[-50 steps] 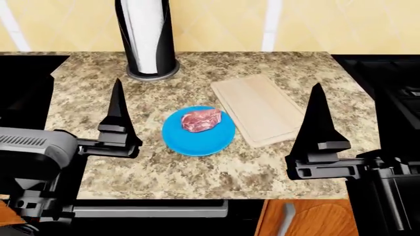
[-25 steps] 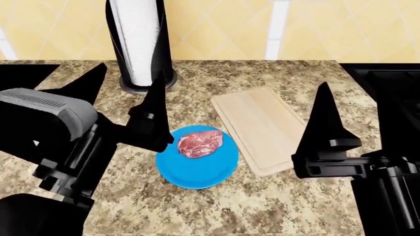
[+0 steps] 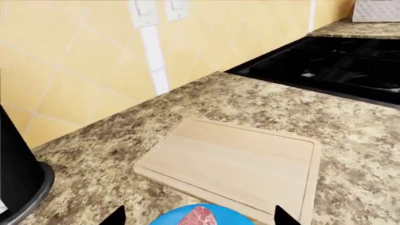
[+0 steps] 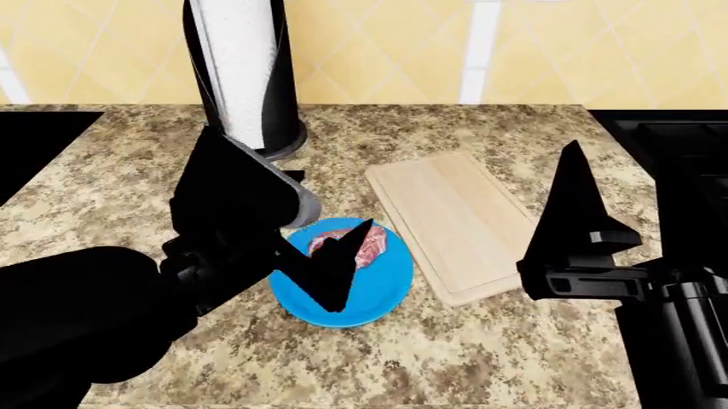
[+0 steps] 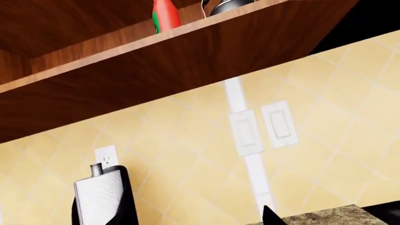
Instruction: Pick the steak from the plate and place it on the cutting board. Then pick the condiment bottle from the cabinet and place it next to the cutting board.
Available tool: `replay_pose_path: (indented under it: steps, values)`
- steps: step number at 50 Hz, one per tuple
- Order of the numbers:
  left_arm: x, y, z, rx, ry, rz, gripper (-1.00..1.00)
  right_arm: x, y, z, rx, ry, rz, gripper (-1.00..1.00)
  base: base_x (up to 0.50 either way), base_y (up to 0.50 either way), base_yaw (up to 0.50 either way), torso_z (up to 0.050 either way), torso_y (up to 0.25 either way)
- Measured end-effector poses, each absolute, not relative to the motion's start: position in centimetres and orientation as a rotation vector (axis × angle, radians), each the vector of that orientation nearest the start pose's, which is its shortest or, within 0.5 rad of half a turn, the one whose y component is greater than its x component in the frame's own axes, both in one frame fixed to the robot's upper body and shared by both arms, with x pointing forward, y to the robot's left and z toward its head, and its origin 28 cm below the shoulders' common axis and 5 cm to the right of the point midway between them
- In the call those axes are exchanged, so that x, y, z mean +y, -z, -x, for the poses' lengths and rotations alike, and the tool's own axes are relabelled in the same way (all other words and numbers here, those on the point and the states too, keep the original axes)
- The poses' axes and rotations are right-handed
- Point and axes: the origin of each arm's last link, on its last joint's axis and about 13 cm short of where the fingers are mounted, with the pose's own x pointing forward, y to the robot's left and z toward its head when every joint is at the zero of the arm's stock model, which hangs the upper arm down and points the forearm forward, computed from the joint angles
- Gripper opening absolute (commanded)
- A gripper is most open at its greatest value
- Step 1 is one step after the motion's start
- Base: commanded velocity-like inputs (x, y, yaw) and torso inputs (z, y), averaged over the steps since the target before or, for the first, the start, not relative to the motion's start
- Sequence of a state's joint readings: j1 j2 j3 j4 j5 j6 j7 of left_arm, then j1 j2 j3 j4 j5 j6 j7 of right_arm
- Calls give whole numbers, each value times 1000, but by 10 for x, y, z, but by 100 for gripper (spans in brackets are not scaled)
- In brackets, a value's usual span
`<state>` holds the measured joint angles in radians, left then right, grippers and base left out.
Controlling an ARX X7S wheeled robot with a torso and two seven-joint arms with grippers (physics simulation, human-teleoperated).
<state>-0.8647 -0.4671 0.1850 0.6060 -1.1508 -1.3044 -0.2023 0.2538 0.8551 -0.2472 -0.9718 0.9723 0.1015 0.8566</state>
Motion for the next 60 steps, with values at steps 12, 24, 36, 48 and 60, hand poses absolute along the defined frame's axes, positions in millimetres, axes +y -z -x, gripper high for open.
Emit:
replay_pose_path:
  steps: [12, 24, 36, 48, 60]
  values:
    - [221, -238, -244, 217, 764, -214, 100, -115, -222, -153, -448, -106, -282, 100, 0, 0, 0, 0, 0]
    - [225, -232, -255, 291, 782, -215, 100, -114, -221, -155, -442, -107, -282, 100, 0, 0, 0, 0, 0]
    - [228, -230, -272, 317, 751, -210, 100, -114, -220, -156, -438, -108, -282, 100, 0, 0, 0, 0, 0]
    - [228, -222, -282, 341, 747, -204, 100, -114, -219, -156, -436, -109, -282, 100, 0, 0, 0, 0, 0]
    - [227, -211, -289, 366, 747, -192, 100, -113, -219, -157, -433, -110, -281, 100, 0, 0, 0, 0, 0]
